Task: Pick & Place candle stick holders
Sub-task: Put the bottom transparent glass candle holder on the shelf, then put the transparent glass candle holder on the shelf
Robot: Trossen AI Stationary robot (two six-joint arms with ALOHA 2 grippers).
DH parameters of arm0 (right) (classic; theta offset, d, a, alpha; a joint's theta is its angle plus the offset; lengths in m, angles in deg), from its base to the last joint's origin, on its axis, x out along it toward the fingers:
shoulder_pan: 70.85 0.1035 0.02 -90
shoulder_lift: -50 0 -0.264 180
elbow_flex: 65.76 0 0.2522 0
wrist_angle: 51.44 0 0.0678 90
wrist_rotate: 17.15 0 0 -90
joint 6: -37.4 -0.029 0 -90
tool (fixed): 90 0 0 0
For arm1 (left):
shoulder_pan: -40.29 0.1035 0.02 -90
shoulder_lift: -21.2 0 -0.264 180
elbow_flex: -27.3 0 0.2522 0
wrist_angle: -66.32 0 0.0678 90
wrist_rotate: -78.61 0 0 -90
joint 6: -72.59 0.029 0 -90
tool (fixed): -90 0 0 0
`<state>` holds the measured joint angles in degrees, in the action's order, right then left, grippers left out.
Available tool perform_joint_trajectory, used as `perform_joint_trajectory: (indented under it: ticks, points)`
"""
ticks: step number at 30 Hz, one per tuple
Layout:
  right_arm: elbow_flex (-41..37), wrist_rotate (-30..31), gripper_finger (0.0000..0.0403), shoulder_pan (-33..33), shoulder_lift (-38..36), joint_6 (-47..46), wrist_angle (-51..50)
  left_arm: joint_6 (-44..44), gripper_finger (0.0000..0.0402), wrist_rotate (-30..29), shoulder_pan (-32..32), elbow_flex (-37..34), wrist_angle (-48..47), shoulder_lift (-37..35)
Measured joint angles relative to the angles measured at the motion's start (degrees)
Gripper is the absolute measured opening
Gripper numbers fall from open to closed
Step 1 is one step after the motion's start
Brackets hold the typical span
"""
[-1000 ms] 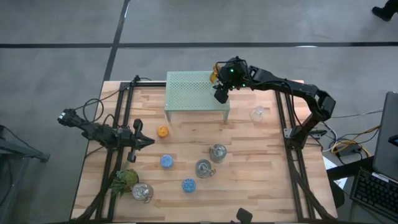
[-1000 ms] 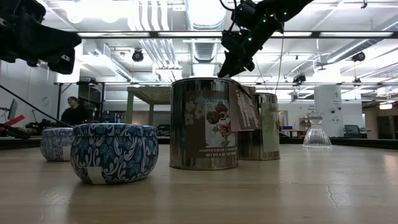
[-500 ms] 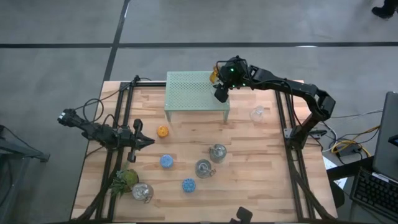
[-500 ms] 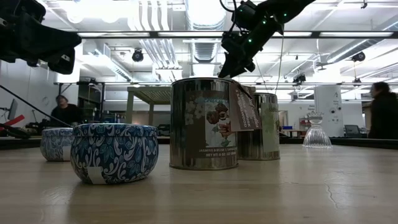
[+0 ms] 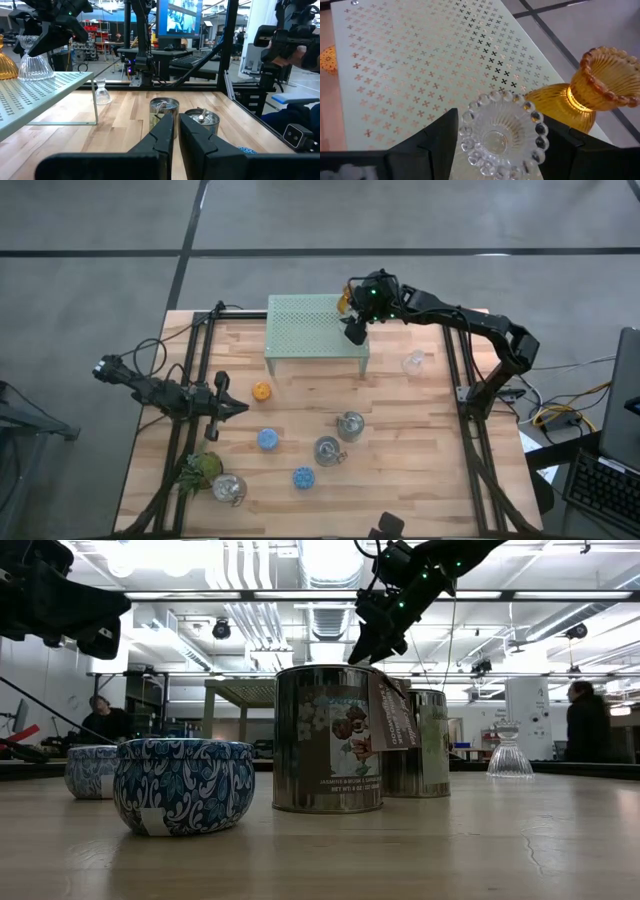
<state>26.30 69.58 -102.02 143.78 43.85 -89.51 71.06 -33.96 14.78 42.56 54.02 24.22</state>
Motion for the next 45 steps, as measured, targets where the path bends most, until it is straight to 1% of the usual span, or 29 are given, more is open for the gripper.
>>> perform_joint_trajectory:
  ticks: [12,22,25,31,35,42,45]
  points:
    - [0.0,-0.1,0.0269,0.0,-0.4,1.3,0.6,0.0,0.003,0.0,0.0,0.0,0.0,0.0]
    - [0.0,-0.2,0.0318,0.0,-4.8,2.8,0.4,0.0,0.003,0.0,0.0,0.0,0.0,0.0]
    - [0.0,-0.2,0.033,0.0,-7.1,2.9,-2.8,0.0,0.003,0.0,0.0,0.0,0.0,0.0]
    - [-1.0,-0.2,0.0345,0.6,-12.2,2.3,-13.1,0.0,0.003,0.0,0.0,0.0,0.0,0.0]
    - [-5.1,-0.1,0.035,1.5,-16.9,0.4,-17.6,0.0,0.003,0.0,0.0,0.0,0.0,0.0]
    - [-17.7,0.5,0.0339,3.5,-28.4,-8.6,-18.3,0.0,0.003,0.0,0.0,0.0,0.0,0.0]
    - [-23.6,3.3,0.0333,4.7,-32.9,-13.3,-18.2,0.0,0.003,0.0,0.0,0.0,0.0,0.0]
